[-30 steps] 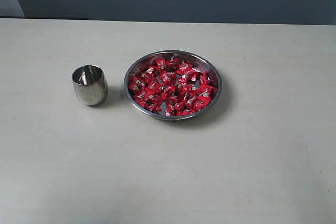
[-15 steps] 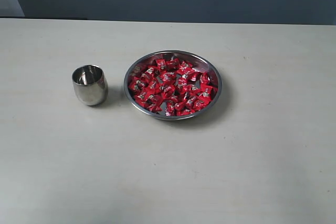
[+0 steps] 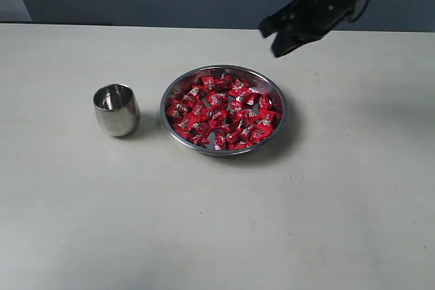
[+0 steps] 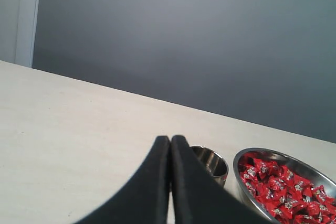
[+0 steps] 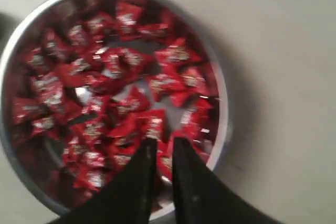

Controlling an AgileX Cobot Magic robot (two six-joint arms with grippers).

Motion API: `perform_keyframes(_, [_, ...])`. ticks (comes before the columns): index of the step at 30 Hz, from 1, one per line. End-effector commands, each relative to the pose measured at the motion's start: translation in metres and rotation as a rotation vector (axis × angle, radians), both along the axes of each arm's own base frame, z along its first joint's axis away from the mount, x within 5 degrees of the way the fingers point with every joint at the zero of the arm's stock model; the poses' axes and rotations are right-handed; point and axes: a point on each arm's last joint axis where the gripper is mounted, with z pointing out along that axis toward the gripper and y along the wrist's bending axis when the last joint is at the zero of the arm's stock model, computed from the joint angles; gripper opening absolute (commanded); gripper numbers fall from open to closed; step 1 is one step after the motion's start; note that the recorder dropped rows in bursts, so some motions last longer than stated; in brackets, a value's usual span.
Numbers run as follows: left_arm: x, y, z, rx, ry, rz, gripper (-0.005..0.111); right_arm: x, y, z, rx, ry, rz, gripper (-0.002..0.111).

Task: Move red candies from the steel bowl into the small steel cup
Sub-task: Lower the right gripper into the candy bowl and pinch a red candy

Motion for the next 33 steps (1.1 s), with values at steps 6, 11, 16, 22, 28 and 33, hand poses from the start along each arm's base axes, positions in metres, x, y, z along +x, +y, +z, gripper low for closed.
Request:
perform_keyframes(6, [0.000,0.000,-0.001,-0.010,-0.007,0.002,0.000,0.010,0.061,-0.049,0.033,-0.063,0.086,0.046])
perform_keyframes(11, [0.000,0.000,-0.001,-0.010,-0.007,0.002,0.000,0.016,0.059,-0.066,-0.008,-0.062,0.055,0.046])
perform_keyframes(16, [0.000,0.000,-0.001,-0.010,-0.007,0.002,0.000,0.021,0.059,-0.085,-0.035,-0.063,0.052,0.046])
perform_keyframes(22, [0.000,0.000,-0.001,-0.010,-0.007,0.002,0.000,0.024,0.058,-0.098,-0.049,-0.068,0.045,0.046])
perform_keyframes(28, [0.000,0.000,-0.001,-0.010,-0.007,0.002,0.000,0.026,0.053,-0.109,-0.125,-0.067,0.051,0.046])
perform_keyframes(33, [0.000,0.000,-0.001,-0.010,-0.007,0.002,0.000,0.028,0.051,-0.110,-0.148,-0.083,0.039,0.046])
